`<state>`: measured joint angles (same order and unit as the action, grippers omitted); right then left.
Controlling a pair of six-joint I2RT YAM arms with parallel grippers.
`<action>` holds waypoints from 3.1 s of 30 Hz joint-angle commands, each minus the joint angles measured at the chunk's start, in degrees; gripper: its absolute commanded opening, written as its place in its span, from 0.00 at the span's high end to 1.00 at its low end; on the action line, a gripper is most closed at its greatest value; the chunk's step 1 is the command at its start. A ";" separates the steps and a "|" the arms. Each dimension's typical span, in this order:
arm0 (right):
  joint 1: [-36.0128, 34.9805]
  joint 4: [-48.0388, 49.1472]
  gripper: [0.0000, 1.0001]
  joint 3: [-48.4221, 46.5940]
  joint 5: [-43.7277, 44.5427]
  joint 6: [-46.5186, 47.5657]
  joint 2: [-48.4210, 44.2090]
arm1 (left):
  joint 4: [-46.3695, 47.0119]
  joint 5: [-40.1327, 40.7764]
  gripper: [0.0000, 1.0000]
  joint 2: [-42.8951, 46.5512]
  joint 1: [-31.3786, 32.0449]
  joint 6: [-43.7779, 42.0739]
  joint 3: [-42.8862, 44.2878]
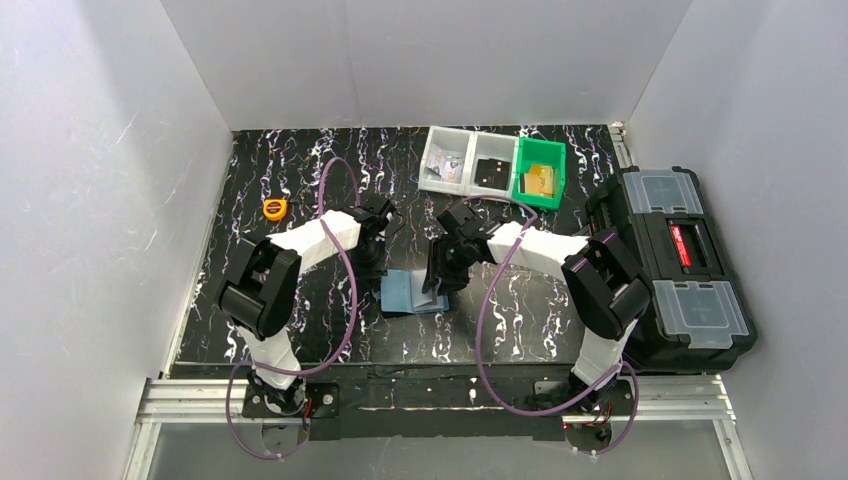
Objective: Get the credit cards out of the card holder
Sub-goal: Open the card holder at the center of the board.
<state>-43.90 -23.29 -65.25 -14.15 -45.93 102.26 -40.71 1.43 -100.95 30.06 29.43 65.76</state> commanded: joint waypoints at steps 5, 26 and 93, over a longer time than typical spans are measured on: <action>-0.73 1.67 0.51 -1.52 -0.88 -1.39 -1.34 | -1.02 -0.90 1.00 2.68 -0.27 -0.84 -0.01; -2.41 0.07 0.29 -0.95 0.69 -2.98 -3.44 | -1.14 -1.43 1.00 3.44 -0.27 -1.57 -0.27; -8.28 -2.87 0.20 -24.08 -3.10 -5.68 16.58 | -14.43 -4.39 0.53 27.85 -0.56 -1.25 3.58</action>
<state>-51.09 -24.51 -86.67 -17.08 -50.87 116.53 -52.56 0.32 -75.50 29.74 27.57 67.11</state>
